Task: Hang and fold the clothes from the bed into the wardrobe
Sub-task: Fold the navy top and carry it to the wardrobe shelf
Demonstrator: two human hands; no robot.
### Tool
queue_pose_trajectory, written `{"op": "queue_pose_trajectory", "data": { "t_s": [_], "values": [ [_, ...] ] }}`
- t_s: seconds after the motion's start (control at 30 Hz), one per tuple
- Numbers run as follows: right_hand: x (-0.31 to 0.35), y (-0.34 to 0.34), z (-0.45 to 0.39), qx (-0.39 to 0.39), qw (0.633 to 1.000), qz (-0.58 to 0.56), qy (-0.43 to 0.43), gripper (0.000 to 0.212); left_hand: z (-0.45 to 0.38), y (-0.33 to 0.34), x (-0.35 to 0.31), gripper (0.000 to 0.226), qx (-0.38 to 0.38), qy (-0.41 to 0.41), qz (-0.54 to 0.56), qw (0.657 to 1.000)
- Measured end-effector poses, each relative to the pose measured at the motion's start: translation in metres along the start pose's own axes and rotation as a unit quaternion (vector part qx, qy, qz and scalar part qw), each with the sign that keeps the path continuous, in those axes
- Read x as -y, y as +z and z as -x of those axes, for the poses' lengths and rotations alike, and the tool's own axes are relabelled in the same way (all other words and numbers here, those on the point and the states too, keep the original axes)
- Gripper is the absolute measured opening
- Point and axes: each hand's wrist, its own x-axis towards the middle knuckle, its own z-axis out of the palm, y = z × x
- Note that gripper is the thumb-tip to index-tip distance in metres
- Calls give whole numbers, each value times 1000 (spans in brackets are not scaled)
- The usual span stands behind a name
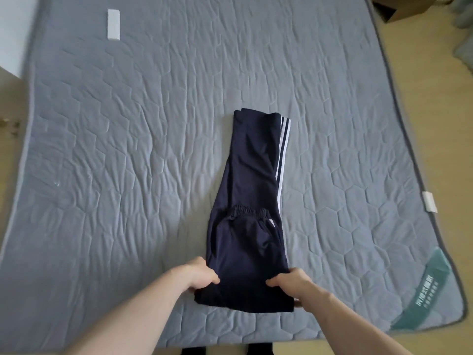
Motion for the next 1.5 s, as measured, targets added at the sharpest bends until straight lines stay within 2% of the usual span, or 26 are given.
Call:
{"op": "queue_pose_trajectory", "data": {
  "t_s": [0.13,0.27,0.3,0.37,0.43,0.53,0.67,0.77,0.9,0.97,1.03,1.1,1.2,1.3,1.33,1.4,1.43,1.5],
  "values": [
    [-27,4,30,109,986,107,60,27,29,10,19,38,132,-26,-110,985],
    [-42,2,69,220,949,196,109,36,69,14,33,31,267,-90,-143,949],
    [-43,1,74,233,943,210,111,41,75,15,35,30,281,-91,-136,946],
    [-35,-6,82,234,941,221,104,46,82,10,31,31,264,-84,-97,956],
    [-18,-18,85,208,955,194,88,34,85,-4,19,34,207,-54,-44,976],
    [22,-40,81,146,979,127,57,18,82,-38,-6,25,99,1,52,994],
    [83,-66,69,68,996,53,-2,16,70,-88,-45,14,24,64,187,980],
    [119,-80,59,19,997,-70,-30,12,55,-113,-71,22,-13,86,285,955],
    [149,-88,39,-44,969,-222,-97,27,31,-130,-99,32,-63,147,393,905],
    [155,-86,23,-66,955,-257,-133,35,15,-129,-106,31,-106,174,405,891],
    [152,-78,5,-99,952,-244,-158,43,-5,-122,-106,32,-174,176,368,896],
    [141,-67,-16,-143,961,-176,-161,66,-25,-110,-97,48,-211,140,306,918],
    [129,-50,-45,-170,967,-89,-169,97,-53,-87,-78,79,-205,76,256,942],
    [132,-43,-68,-195,958,-79,-193,114,-71,-60,-58,108,-196,-26,276,941],
    [136,-43,-73,-233,945,-58,-222,116,-72,-50,-52,117,-177,-61,298,936],
    [152,-47,-84,-320,896,31,-306,114,-70,-31,-39,124,-104,-110,316,937],
    [164,-51,-88,-342,869,92,-347,113,-70,-21,-32,121,-52,-121,310,942],
    [194,-58,-97,-330,831,217,-392,116,-72,-2,-20,119,51,-120,307,943]
  ]
}}
